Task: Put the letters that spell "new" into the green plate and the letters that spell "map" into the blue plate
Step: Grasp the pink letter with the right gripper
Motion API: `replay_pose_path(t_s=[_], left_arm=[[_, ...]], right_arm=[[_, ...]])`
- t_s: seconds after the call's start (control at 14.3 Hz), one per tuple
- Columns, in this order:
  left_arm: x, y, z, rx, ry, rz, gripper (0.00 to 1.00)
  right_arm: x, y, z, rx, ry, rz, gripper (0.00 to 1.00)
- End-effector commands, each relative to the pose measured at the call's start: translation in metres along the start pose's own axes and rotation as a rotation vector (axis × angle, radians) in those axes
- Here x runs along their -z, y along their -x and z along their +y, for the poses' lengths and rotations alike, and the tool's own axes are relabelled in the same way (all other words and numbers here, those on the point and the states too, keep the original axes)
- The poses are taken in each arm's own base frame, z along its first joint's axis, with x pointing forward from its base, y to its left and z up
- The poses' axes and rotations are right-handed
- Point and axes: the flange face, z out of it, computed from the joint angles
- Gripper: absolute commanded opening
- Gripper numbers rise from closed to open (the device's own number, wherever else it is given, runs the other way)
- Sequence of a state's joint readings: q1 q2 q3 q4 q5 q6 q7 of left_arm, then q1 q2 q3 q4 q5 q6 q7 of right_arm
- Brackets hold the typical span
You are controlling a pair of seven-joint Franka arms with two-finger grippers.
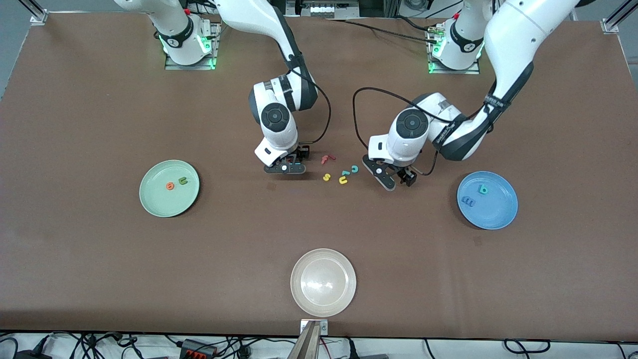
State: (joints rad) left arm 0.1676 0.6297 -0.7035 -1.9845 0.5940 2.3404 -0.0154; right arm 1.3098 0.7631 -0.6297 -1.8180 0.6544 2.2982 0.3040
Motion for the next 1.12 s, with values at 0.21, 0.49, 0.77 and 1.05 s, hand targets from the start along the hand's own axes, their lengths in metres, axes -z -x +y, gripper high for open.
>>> replay_pose_path(t_s=[0.21, 0.49, 0.77, 1.05], left_arm=[[-0.025, -0.004, -0.004, -0.095, -0.015, 0.055, 0.82], [-0.031, -0.006, 0.003, -0.104, -0.004, 0.053, 0.64], [-0.031, -0.007, 0.005, -0.107, -0.004, 0.052, 0.20], [-0.018, -0.002, -0.010, -0.077, -0.034, 0.030, 0.07]], right_arm=[[-0.005, -0.001, 0.008, -0.014, -0.008, -0.014, 0.12], [0.015, -0.018, 0.022, -0.039, -0.029, 0.010, 0.07], [0.059, -0.064, 0.093, -0.049, 0.018, 0.022, 0.07], [0.096, -0.100, 0.212, -0.002, 0.045, -0.074, 0.07]])
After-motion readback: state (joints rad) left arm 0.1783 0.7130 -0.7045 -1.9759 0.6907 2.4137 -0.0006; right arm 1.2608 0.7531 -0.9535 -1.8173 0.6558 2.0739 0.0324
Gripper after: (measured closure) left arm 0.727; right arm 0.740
